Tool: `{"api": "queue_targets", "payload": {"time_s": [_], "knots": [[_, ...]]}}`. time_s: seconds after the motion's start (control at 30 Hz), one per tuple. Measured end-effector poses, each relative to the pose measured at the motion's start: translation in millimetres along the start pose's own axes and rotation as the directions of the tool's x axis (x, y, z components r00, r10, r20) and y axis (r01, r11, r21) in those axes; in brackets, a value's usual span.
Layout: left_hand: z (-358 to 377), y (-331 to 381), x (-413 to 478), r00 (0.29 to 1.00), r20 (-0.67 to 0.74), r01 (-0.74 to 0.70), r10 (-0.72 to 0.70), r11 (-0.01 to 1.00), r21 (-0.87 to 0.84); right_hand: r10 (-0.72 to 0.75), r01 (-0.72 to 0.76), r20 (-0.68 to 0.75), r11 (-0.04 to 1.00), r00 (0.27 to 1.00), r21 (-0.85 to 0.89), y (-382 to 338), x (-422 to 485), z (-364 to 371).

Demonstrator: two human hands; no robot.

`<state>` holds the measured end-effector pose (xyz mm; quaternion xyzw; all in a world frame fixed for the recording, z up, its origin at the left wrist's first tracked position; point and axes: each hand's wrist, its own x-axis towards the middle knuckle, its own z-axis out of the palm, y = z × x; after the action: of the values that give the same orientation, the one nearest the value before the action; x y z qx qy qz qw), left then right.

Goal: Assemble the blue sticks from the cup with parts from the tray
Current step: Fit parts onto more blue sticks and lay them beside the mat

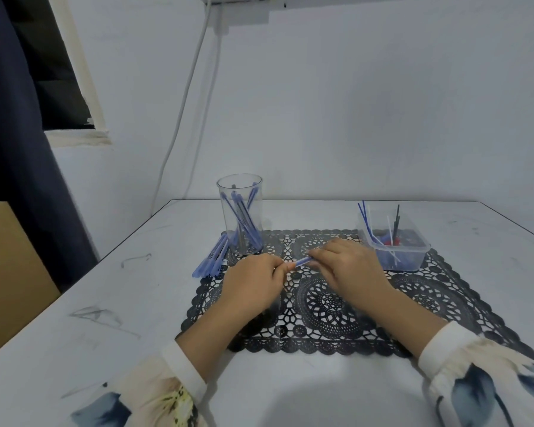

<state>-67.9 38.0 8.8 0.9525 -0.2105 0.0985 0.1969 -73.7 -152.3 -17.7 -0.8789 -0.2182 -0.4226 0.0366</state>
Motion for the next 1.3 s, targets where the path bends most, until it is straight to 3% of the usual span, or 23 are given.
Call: {"api": "queue_targets", "payload": {"time_s": [0.17,0.5,0.97,1.3], "knots": [[-2.0,-4.9,2.1,0.998,-0.014,-0.062,0.063,0.995,0.078,0.060,-0.063,0.034,0.994,0.998,0.085,-6.3,0.5,-1.4],[-5.1,-7.7,2.7,0.986,0.029,-0.166,0.163,0.979,0.121,0.108,-0.116,0.096,0.989,0.990,0.089,-12.1,-1.2,-2.7],[-4.3,-11.1,3.6,0.993,-0.046,-0.107,0.111,0.991,0.084,0.089,-0.105,0.146,0.989,0.985,0.104,-8.8,-3.1,4.5],[-4.1,-14.6,5.8,0.997,-0.002,-0.083,0.083,0.997,0.008,0.088,-0.111,0.117,0.971,0.989,0.213,-11.2,-1.2,-1.4]]}}
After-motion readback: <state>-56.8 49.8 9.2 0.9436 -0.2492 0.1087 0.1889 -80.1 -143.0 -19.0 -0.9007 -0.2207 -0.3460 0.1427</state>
